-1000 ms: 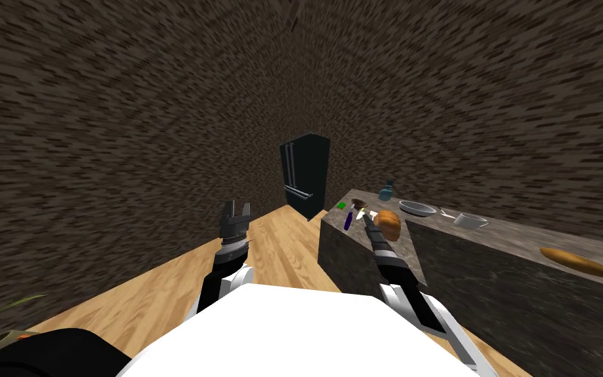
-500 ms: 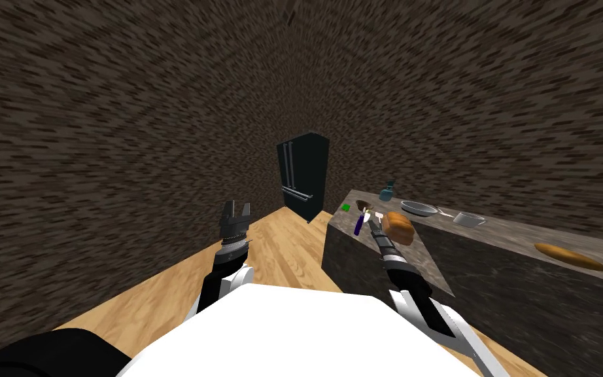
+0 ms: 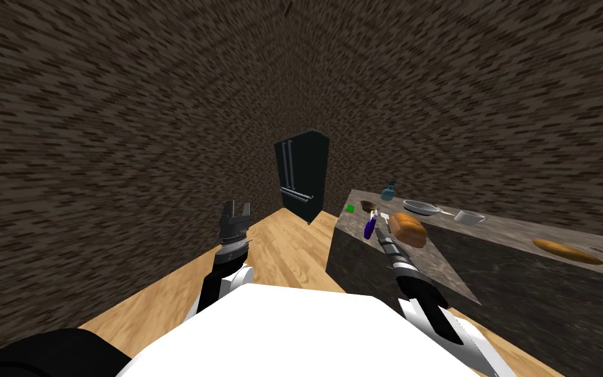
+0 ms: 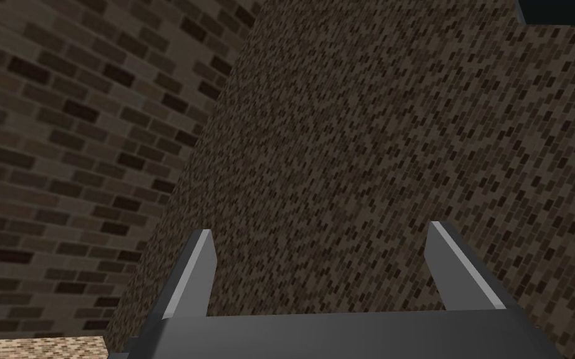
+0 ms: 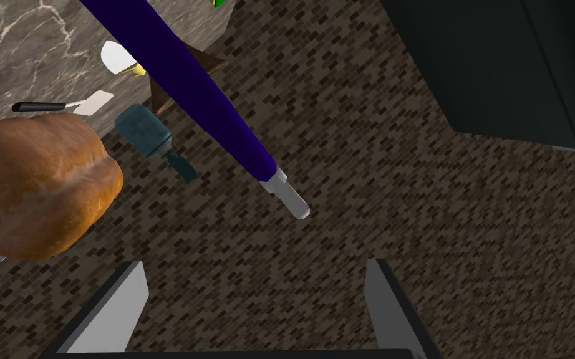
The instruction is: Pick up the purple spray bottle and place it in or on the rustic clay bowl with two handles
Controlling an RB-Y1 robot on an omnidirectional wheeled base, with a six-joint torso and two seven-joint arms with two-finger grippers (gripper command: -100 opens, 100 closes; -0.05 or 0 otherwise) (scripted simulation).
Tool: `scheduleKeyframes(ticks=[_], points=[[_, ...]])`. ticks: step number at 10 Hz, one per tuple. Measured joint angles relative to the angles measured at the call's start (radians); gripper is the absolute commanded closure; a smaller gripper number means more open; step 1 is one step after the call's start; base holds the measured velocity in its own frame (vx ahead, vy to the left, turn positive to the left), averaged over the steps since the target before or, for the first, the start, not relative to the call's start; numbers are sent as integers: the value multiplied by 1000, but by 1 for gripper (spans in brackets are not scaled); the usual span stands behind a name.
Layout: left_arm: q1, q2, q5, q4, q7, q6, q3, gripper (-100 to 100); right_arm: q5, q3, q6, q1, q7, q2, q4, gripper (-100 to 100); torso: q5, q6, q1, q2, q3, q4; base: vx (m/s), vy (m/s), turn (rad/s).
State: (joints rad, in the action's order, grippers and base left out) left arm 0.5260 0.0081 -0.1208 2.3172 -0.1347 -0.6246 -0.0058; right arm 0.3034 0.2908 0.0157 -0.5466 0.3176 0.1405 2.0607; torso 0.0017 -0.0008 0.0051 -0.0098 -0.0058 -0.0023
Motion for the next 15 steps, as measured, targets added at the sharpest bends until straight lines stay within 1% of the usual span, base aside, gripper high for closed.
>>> scheduleKeyframes(ticks=[1,2,4,6,7,11,15], points=[[0,0,0,0,0,0,0,0,9,16,18,0,21,10,-12,-100,0,0,-2,-1,-1,0,126,81,-10],[0,0,0,0,0,0,0,0,25,27,32,-4,45,5,-21,-100,-1,0,-3,-2,-1,0,137,70,2],[0,0,0,0,0,0,0,0,44,55,62,-12,90,19,-39,-100,-1,0,-5,-2,-1,-1,115,65,16],[0,0,0,0,0,0,0,0,64,76,106,-7,135,37,-56,-100,-1,0,-6,-2,-1,0,110,47,23],[0,0,0,0,0,0,0,0,76,87,119,-8,159,41,-67,-100,-1,0,-6,-1,-1,0,99,62,25],[0,0,0,0,0,0,0,0,115,119,176,-20,245,66,-86,-100,-1,0,-6,0,0,0,91,43,19],[0,0,0,0,0,0,0,0,148,148,224,-28,314,107,-105,-100,-1,0,-6,1,0,0,66,38,8]])
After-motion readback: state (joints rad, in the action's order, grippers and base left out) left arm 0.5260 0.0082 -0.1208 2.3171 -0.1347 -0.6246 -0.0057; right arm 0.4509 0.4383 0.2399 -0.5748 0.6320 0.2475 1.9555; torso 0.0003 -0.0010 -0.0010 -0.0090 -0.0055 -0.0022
